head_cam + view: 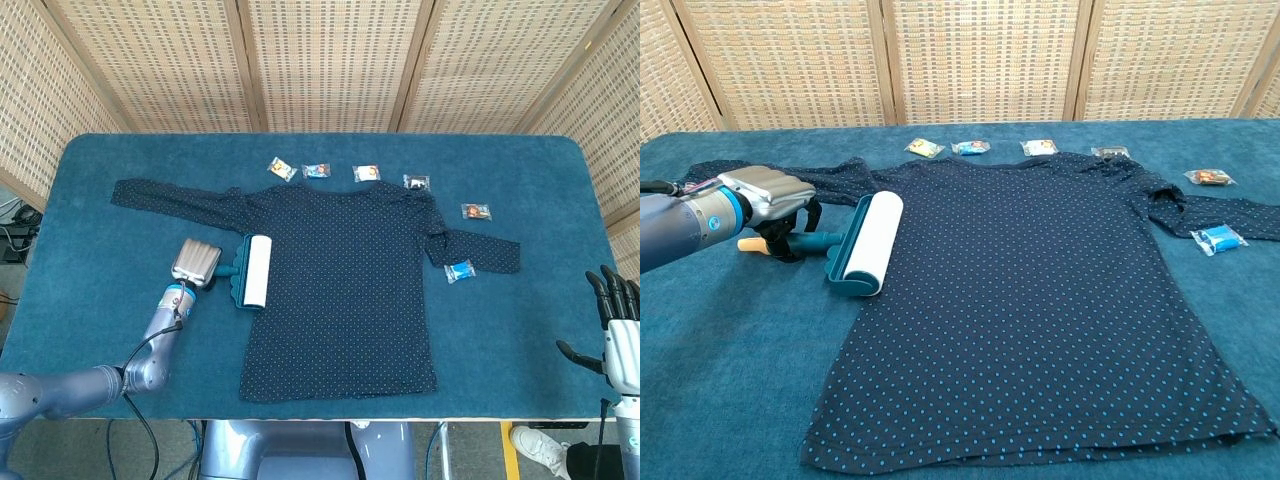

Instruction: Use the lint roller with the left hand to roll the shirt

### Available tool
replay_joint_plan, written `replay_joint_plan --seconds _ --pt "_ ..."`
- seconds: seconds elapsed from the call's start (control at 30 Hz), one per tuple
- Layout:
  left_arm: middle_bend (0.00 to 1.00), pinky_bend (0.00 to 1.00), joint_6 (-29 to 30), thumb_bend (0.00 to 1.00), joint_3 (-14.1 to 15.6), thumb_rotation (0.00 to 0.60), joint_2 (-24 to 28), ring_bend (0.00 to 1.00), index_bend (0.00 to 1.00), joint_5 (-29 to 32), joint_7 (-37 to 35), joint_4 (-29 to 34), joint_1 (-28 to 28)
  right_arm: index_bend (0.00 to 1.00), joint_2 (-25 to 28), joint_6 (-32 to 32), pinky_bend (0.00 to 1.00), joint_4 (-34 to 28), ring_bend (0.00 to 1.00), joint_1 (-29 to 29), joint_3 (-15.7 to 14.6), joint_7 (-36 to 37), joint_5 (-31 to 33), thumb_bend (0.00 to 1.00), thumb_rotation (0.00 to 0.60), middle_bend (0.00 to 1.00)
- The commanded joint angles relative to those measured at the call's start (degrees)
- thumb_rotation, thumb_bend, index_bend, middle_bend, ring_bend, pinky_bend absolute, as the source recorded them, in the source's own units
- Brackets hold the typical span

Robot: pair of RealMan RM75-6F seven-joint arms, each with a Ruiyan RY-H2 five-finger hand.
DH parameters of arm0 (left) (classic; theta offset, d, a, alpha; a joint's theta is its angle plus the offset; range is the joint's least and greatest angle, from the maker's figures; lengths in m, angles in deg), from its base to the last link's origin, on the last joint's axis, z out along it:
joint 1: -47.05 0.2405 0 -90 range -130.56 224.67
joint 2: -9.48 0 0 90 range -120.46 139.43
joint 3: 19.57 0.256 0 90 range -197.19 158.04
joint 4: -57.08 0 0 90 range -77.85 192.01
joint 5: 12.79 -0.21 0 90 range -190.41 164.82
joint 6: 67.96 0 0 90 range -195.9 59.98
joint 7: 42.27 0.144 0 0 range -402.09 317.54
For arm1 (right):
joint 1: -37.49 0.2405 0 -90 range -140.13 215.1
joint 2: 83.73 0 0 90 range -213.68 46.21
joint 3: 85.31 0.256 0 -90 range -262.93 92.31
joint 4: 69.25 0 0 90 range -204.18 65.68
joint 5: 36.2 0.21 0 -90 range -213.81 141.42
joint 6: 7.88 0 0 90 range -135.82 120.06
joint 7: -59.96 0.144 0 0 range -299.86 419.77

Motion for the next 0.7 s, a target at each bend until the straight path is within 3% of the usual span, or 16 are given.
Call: replay_joint_plan --seconds 0.03,0.33,0.7 --pt "0.84 0.70 0.4 0.83 0.0 0.600 0.6 0.76 0.84 -0.5 0.0 0.8 0.2 0.00 0.0 0.0 0.00 0.0 0.00 0.0 0.0 0.1 0.0 0.09 0.600 0.00" --pt "0.85 0.71 0.7 0.89 0.0 0.600 4.7 0.76 0.88 0.7 2.3 5.9 -0.3 0.00 0.2 0.2 0.00 -0.2 0.00 -0.1 0.0 0.3 -0.2 0.09 0.600 0.00" --pt "0.85 0.71 4.0 0.90 -0.2 0.600 14.9 0.76 0.89 13.2 15.1 20.7 -7.0 0.00 0.6 0.5 0.00 -0.4 0.00 -0.3 0.2 1.9 -0.3 0.09 0.600 0.00"
